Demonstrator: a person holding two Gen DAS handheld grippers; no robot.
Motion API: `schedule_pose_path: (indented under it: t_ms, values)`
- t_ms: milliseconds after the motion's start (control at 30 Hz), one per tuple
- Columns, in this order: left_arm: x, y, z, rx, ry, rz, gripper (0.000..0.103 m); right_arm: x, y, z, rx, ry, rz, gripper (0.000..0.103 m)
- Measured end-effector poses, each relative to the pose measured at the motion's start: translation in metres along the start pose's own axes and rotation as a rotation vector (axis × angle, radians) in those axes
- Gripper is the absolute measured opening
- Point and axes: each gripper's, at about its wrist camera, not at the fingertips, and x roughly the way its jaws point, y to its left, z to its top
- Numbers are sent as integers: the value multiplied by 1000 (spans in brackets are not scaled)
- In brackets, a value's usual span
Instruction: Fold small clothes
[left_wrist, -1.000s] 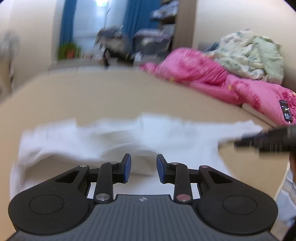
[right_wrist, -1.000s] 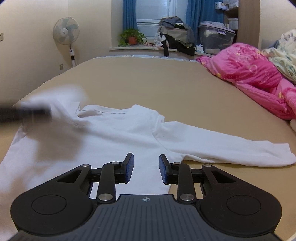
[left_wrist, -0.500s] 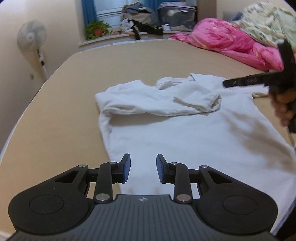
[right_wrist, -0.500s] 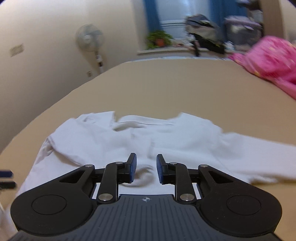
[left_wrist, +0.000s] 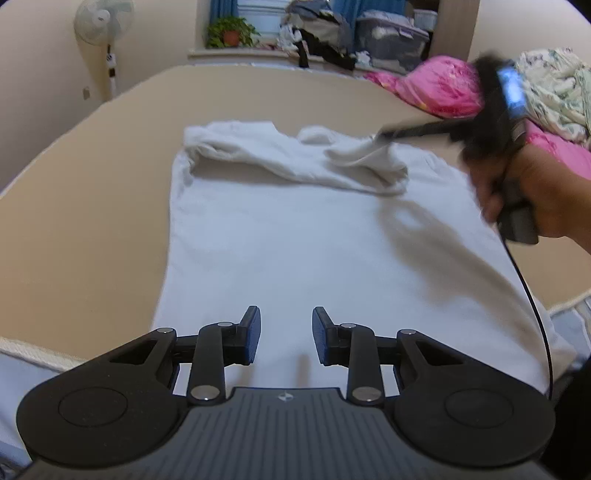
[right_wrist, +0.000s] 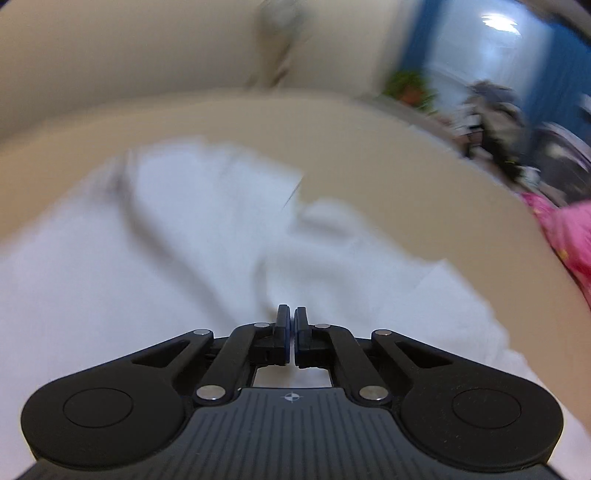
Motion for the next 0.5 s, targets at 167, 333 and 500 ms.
schedule_pose_path:
  t_ms: [167,333,500]
  values:
    - [9,5,3,-80,9,7,34,-26,-114,-7,603,-106,-119,0]
    - [21,-7,-1,-47,45,1,34,-17,-164,-58,871,110,-318,0]
    - [39,-5,-12,-44,66,11,34,-31,-171,-57,921,66,-260,3]
